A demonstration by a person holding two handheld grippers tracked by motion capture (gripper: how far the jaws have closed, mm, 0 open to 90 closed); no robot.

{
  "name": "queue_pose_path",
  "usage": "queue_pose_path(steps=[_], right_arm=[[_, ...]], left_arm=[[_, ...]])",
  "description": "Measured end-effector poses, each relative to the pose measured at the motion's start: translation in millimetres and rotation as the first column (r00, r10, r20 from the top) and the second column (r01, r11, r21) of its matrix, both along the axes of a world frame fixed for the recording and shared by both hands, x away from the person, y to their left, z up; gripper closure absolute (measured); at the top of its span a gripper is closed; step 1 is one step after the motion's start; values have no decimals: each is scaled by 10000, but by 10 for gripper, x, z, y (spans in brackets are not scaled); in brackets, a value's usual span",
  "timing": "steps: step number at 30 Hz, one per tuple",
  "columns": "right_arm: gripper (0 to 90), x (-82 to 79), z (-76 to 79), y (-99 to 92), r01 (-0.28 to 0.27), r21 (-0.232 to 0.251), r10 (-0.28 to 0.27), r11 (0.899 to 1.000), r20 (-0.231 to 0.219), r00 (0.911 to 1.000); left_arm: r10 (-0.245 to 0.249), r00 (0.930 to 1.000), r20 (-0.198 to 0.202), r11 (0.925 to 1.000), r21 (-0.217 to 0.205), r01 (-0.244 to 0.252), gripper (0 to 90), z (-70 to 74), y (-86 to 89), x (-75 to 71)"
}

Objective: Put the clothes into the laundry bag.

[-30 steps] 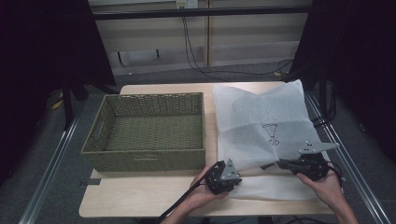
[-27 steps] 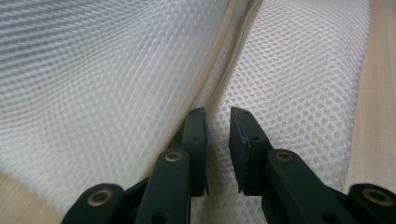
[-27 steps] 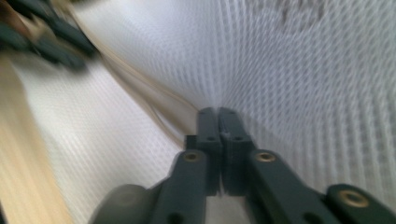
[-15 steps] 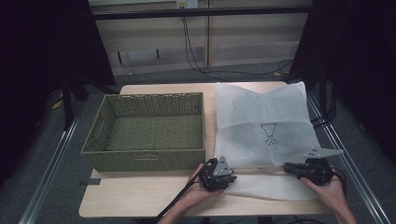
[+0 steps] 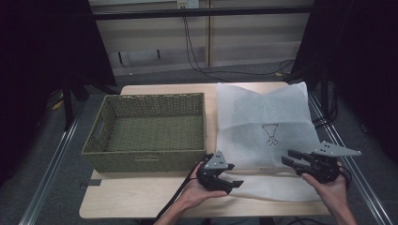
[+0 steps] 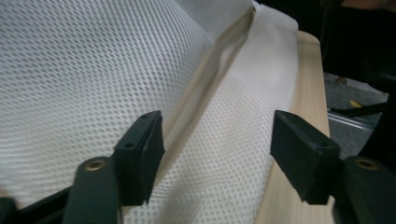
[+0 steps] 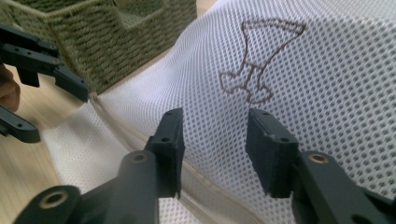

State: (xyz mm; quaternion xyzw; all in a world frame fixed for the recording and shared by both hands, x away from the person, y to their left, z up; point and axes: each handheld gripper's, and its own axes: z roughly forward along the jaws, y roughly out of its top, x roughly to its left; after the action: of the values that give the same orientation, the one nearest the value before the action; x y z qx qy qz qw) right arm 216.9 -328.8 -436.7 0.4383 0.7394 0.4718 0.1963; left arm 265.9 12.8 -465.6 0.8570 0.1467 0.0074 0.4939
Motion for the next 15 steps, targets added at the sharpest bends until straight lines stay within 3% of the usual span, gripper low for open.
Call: queue_pose_path(steps=[3, 5, 6, 9, 14, 15], right_arm=[[548, -27, 52, 1, 24, 164, -27, 9999, 204, 9998], [518, -44, 86, 2, 36, 217, -44, 9998, 384, 9993], [506, -54, 103, 8, 152, 219, -162, 9996, 461, 9988], [478, -82, 140, 27, 200, 247, -215, 9995, 636, 9977], [475, -138, 164, 40, 52, 223, -70, 9997, 817, 9966], [465, -164, 167, 29, 112, 286, -137, 9995, 907, 9958]], left_arm=[[90, 10000, -28, 9995, -306, -90, 321, 113, 62, 6], [135, 9992, 386, 9990, -422, -119, 299, 211, 90, -11], [135, 9992, 386, 9990, -422, -119, 298, 211, 90, -11], [518, 9898, 1331, 9975, -536, -450, 274, 375, 156, -31], [961, 9843, 1479, 9945, -564, -887, 236, 513, 334, -1], [1215, 9784, 1670, 9923, -444, -1156, 236, 576, 478, 12]])
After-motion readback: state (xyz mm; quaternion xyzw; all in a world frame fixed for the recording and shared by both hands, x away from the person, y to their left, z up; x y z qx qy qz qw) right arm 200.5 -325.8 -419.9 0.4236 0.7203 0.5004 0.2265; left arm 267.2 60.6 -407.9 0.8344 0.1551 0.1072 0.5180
